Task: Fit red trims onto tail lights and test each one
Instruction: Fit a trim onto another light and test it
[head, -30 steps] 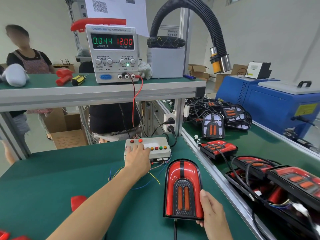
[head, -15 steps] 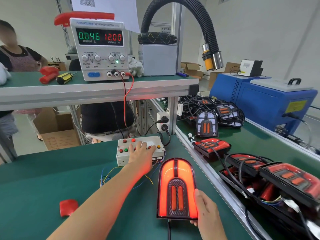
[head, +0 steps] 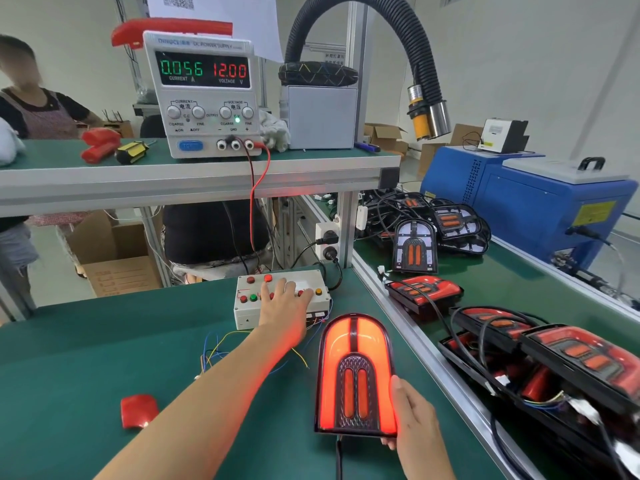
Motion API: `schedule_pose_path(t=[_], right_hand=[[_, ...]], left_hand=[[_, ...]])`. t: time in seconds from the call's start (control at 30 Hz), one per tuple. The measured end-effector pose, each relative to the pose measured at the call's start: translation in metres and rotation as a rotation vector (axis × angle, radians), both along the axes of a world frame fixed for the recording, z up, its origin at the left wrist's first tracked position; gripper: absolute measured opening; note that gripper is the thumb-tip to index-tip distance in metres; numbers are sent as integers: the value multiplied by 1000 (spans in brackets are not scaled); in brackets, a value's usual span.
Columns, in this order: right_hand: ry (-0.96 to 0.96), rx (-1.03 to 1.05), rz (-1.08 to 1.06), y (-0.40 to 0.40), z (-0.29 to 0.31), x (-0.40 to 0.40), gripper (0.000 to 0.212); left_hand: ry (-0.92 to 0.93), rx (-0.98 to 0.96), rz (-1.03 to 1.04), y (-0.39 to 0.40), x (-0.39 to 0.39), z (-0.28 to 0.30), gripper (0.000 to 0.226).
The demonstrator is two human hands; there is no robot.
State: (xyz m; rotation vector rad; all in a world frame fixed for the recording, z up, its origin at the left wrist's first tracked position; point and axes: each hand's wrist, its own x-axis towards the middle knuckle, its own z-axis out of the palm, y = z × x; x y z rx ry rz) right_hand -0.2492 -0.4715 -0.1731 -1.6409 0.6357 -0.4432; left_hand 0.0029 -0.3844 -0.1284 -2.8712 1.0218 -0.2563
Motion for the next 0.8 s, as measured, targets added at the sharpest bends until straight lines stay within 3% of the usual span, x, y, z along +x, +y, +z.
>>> schedule_pose_path(t=[0.17,0.4,0.5,0.63,0.7,0.8], right_hand=[[25,6,-24,-2,-2,2,54],[-15,33,0,1,2,-1,49],[-34,41,17,1,3,-2,44],[-33,9,1,1,1,-4,40],[-28,-10,-7,0,0,-3,38],[-28,-27,-16,1,1,-4,32]], left_hand=[[20,7,5,-5,0,2,64],[24,11,-23,9,-5,1,78],[-55,-177,-92,35,-17,2,69],[-99,-507,-132,97,-33,6,26],[-34,-632,11,133,-39,12,11],[50,-704,285,180,-46,15,15]])
